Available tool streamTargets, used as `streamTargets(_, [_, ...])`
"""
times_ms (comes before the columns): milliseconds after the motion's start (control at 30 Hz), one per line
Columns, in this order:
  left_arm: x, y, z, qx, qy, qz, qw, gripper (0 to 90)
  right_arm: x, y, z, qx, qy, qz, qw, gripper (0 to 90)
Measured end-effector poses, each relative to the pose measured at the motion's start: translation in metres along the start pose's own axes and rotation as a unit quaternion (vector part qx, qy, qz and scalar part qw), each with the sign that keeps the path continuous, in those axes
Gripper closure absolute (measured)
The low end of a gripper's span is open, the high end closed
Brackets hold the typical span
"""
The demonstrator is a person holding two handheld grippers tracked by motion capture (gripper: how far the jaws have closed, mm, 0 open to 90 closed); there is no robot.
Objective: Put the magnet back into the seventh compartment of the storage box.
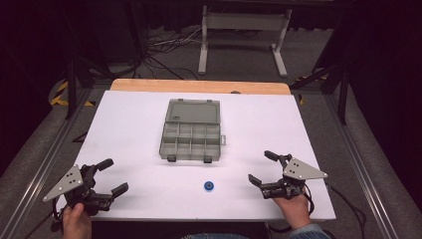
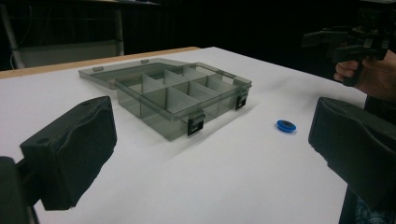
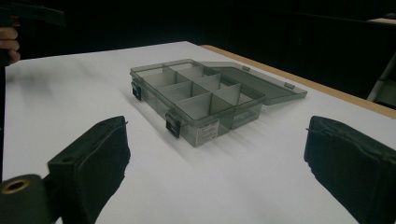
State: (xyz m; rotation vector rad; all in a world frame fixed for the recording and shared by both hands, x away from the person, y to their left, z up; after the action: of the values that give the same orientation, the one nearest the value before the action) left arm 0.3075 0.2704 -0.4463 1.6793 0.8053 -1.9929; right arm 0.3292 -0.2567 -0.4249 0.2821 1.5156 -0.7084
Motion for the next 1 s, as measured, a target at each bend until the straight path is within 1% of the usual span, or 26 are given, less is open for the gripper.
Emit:
streamTargets(67, [-0.001, 0.000, 0.000, 0.000, 0.005, 0.001, 1.0000, 1.8, 0.000, 0.001, -0.001, -0.001, 0.000, -0.003, 1.0000, 6.9])
streamTargets(133, [-0.001, 0.000, 0.000, 0.001, 0.005, -0.002, 1.0000, 1.8, 0.000, 0.001, -0.001, -0.002, -0.001, -0.002, 1.0000, 6.9])
streamTargets(167, [-0.001, 0.000, 0.000, 0.000, 0.006, -0.001, 1.0000, 1.8, -0.001, 0.001, -0.002, -0.002, -0.005, -0.002, 1.0000, 6.9])
streamTargets(333, [-0.001, 0.000, 0.001, 0.001, 0.005, -0.002, 1.0000, 1.8, -0.001, 0.001, -0.003, -0.004, -0.007, 0.000, 1.0000, 6.7])
streamTargets(367, [-0.001, 0.000, 0.000, 0.000, 0.009, -0.002, 1.0000, 1.8, -0.001, 0.002, -0.004, -0.005, -0.006, -0.001, 1.0000, 6.6])
streamTargets(400, [-0.001, 0.000, 0.001, 0.001, 0.007, -0.002, 1.0000, 1.8, -0.002, 0.002, -0.004, -0.006, -0.005, -0.003, 1.0000, 6.6])
streamTargets(467, [-0.001, -0.001, 0.000, 0.000, 0.009, -0.001, 1.0000, 1.8, -0.002, 0.002, -0.004, -0.005, -0.004, -0.005, 1.0000, 6.6])
streamTargets(500, [-0.001, -0.001, 0.001, 0.000, 0.005, 0.000, 1.0000, 1.8, -0.003, 0.002, -0.004, -0.005, -0.005, -0.004, 1.0000, 6.5])
streamTargets(700, [-0.001, -0.001, 0.001, 0.000, 0.005, 0.000, 1.0000, 1.7, -0.006, 0.004, -0.005, -0.010, -0.002, -0.005, 0.9999, 6.5])
streamTargets(733, [-0.001, -0.001, 0.002, 0.001, 0.004, -0.003, 1.0000, 1.7, -0.008, 0.005, -0.006, -0.012, -0.002, -0.008, 0.9999, 6.5])
streamTargets(800, [-0.001, 0.000, 0.001, -0.001, 0.008, 0.000, 1.0000, 1.8, -0.011, 0.009, -0.009, -0.017, -0.007, -0.012, 0.9998, 6.4])
streamTargets(900, [-0.001, -0.001, 0.001, -0.001, 0.007, 0.000, 1.0000, 1.7, -0.016, 0.016, -0.011, -0.028, -0.011, -0.009, 0.9995, 6.1])
streamTargets(1000, [-0.001, -0.001, 0.001, 0.000, 0.006, -0.004, 1.0000, 1.8, -0.020, 0.025, -0.013, -0.040, -0.008, -0.010, 0.9991, 6.0])
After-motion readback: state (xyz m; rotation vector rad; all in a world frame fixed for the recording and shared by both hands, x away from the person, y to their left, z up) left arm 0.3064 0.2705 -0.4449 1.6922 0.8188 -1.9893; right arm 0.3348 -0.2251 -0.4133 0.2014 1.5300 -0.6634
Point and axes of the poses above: each handheld gripper's, and its own axes: y roughly forward along the jaws, x roughly out of its underside, z roughly to its right, the point moved 2 cm from there along y, roughly forward along the jaws, and after that the axes turned 4 degrees about -x, right-handed, at the moved point
